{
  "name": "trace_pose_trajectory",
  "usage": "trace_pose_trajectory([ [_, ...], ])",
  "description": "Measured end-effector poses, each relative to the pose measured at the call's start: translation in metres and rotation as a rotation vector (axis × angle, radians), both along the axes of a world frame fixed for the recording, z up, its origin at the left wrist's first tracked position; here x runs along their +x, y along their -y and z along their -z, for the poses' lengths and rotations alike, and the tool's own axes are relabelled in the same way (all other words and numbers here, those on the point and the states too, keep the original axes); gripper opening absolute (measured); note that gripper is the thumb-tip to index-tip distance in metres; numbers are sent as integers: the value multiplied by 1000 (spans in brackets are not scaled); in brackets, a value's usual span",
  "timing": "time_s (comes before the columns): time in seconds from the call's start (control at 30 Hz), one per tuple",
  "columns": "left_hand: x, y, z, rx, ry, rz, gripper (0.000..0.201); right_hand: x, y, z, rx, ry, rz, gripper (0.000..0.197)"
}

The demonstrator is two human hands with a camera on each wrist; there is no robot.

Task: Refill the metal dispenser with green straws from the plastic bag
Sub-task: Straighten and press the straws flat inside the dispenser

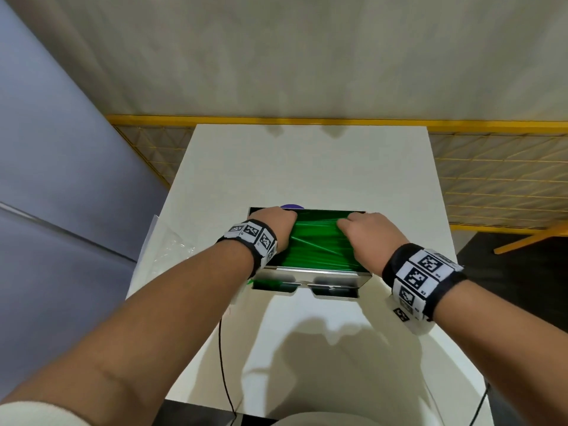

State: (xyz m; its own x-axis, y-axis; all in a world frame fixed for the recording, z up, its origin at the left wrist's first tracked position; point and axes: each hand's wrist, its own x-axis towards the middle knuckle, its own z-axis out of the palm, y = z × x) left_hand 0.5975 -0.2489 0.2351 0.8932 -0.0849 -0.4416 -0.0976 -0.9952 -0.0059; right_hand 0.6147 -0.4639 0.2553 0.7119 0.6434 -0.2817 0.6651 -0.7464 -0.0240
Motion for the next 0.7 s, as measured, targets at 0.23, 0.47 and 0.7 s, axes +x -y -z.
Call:
trace_pose_trajectory([
  [0.23,-5,-1,-5,-31,36,-4,29,-4,-10,20,21,3,41,58],
  [0.47,-8,-2,-1,-55,34,-12,25,-17,1,39,79,21,44,70],
  [0.7,-10,-2,-1,-17,-18,-50,34,-16,-4,35,147,-19,80,70],
])
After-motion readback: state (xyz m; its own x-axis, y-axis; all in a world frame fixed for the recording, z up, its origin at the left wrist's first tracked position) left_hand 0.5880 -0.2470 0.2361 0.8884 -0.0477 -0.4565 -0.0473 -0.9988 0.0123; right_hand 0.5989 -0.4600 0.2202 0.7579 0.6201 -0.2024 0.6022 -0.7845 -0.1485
